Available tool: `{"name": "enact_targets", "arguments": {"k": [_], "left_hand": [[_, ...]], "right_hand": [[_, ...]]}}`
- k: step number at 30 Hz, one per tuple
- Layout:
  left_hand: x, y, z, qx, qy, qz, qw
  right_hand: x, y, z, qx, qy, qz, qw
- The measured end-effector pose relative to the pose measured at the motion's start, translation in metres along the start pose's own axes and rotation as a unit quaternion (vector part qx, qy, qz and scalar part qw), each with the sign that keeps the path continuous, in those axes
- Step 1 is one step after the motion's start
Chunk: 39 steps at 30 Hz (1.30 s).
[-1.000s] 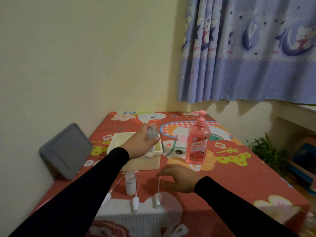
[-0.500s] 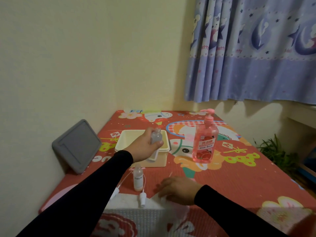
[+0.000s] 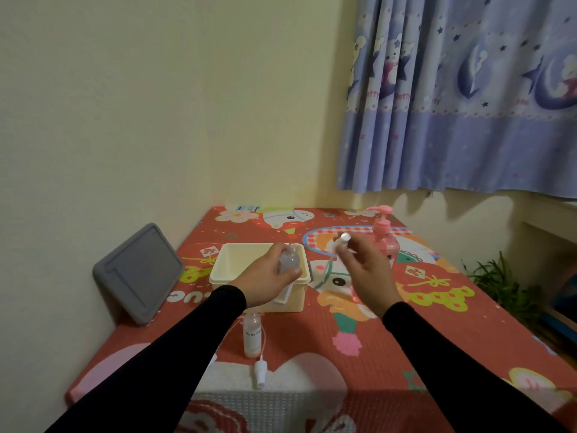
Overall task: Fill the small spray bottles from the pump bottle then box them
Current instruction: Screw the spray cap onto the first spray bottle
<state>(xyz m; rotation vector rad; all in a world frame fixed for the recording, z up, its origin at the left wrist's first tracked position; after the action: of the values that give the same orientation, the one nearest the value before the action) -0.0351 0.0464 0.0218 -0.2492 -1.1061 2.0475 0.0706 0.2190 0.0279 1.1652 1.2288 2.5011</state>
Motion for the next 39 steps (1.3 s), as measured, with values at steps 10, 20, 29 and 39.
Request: {"name": "enact_targets", "arguments": {"k": [10, 20, 29, 39], "left_hand": [[0.003, 0.0, -0.008, 0.009, 0.003, -0.008, 1.0], [0.005, -0.005, -0.013, 0.006, 0.011, -0.018, 1.0], [0.005, -0.007, -0.014, -0.002, 0.013, -0.022, 1.0], [0.006, -0.011, -0.016, -0.027, 0.011, -0.043, 0.999]], "right_hand": [[0.027, 0.022, 0.029, 0.24, -0.139, -0.05, 0.96], [0.024, 0.036, 0.017, 0.25, -0.106, -0.023, 0.962], [0.022, 0.044, 0.021, 0.246, -0.091, -0.002, 0.965], [0.014, 0.031, -0.003, 0.197, 0.0, -0.027, 0.98]]}}
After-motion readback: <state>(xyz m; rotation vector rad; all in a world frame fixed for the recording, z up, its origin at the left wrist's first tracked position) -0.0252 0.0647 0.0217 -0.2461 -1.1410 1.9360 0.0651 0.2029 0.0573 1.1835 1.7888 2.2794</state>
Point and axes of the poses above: each hand's wrist, its own x-axis towards the middle knuckle, its own z-axis out of the back of the hand, y = z × x, the point moved 4 cm from there along x, towards the middle knuckle, and after that the axes turned 7 degrees about -x, right-handed, at the moved point
